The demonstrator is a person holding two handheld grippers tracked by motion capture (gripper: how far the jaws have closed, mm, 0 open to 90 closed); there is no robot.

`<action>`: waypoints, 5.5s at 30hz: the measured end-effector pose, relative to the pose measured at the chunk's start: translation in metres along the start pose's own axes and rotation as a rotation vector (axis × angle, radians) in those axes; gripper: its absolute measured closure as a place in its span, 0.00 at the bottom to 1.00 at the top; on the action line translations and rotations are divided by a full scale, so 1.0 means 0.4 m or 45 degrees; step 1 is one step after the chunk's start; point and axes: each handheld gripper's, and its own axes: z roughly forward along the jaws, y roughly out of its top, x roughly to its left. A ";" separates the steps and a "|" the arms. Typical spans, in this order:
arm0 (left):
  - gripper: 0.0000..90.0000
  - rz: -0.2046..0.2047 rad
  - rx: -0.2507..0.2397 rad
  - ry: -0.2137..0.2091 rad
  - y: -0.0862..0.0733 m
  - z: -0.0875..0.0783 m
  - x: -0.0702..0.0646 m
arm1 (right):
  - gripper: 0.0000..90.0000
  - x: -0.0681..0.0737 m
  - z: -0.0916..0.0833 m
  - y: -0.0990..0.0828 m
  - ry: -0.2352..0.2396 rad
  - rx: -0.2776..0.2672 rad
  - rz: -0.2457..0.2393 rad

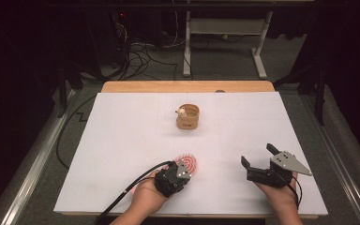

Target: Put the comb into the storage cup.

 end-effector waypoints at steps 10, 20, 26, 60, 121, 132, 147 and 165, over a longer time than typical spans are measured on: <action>1.00 -0.017 0.010 0.048 0.000 -0.001 0.015 | 0.00 -0.001 -0.001 -0.001 -0.001 -0.001 0.009; 1.00 -0.069 0.003 0.080 -0.009 -0.007 0.044 | 0.00 0.000 -0.001 -0.001 0.004 0.000 0.008; 1.00 -0.080 0.004 0.115 -0.015 -0.012 0.054 | 0.00 -0.001 -0.003 -0.001 0.001 -0.003 0.010; 1.00 -0.164 0.010 0.159 -0.045 -0.022 0.115 | 0.00 0.001 -0.005 -0.001 0.009 -0.004 0.014; 0.32 -0.518 -0.471 0.144 -0.281 -0.200 0.250 | 0.00 0.013 0.005 -0.006 0.033 0.016 -0.003; 0.21 -0.488 -0.488 0.176 -0.282 -0.203 0.251 | 0.00 0.017 0.004 -0.012 0.049 0.079 -0.021; 0.00 -0.443 -0.416 0.171 -0.267 -0.182 0.245 | 0.00 0.028 -0.004 -0.021 0.047 0.068 -0.045; 0.00 -0.485 -0.258 0.165 -0.187 -0.162 0.268 | 0.00 0.022 -0.006 -0.016 0.065 0.061 -0.056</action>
